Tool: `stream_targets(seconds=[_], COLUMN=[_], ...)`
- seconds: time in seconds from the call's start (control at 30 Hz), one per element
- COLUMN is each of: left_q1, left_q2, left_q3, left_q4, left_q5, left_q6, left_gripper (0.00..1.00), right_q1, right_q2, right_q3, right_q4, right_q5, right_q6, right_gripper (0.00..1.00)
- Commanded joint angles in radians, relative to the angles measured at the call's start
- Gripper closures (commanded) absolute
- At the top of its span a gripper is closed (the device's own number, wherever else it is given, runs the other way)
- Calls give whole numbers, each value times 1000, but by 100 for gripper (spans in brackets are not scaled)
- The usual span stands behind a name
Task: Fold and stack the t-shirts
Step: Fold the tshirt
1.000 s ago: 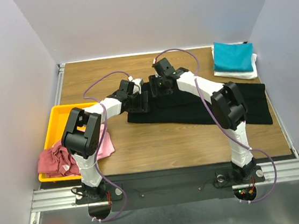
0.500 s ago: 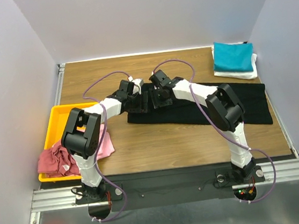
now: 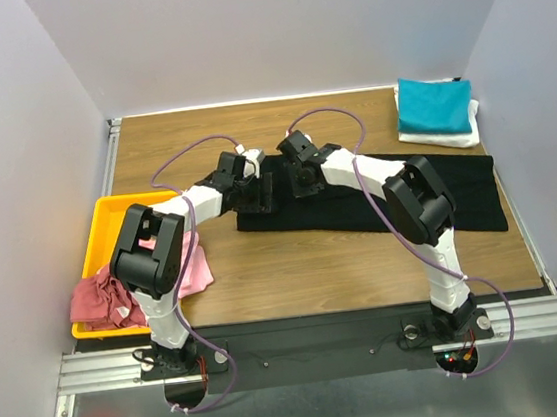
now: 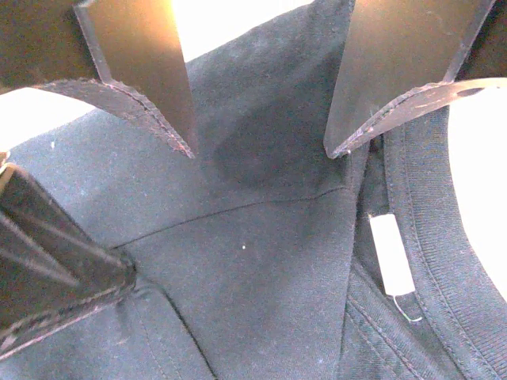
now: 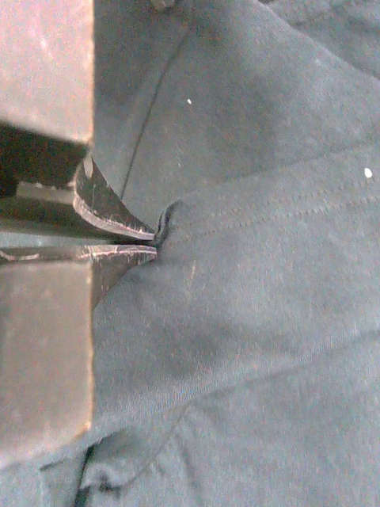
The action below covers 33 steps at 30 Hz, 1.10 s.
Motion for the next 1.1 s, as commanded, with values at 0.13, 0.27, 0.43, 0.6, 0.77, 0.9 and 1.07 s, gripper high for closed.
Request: stream_targets(seconds=[0.13,0.27,0.43,0.6,0.77,0.9,1.07], left_q1=[34,42,46,49,49,49,51], left_q2=[-13,-18,-19,-16,-19,-18,-22], left_q3=[-83,-96,-97,-97,-97,-96,-97], left_q4=[-132,-132,-133,-139,-147,-150,-155], left_q5=[-29,-31,-29,-29,-31,-31,-37], left_q6=[26,28,33,36,40,42,40], left_gripper=[22,22,22,22,22,22,22], right_q1=[-14,-50,-110,-139,-155,-158,-162], right_q2=[-48,-54,-28,20,75,103,101], right_q3=[57,68,108,172,249,274,268], right_q4=[-17,-23,-26,-28,-33,-39,-52], right_q5=[156,181,172,181,194,214,294], right_q6=[-1,-8,-20,-49,-77,-93,-93], right_gripper=[95,96,96,95,93,93,93])
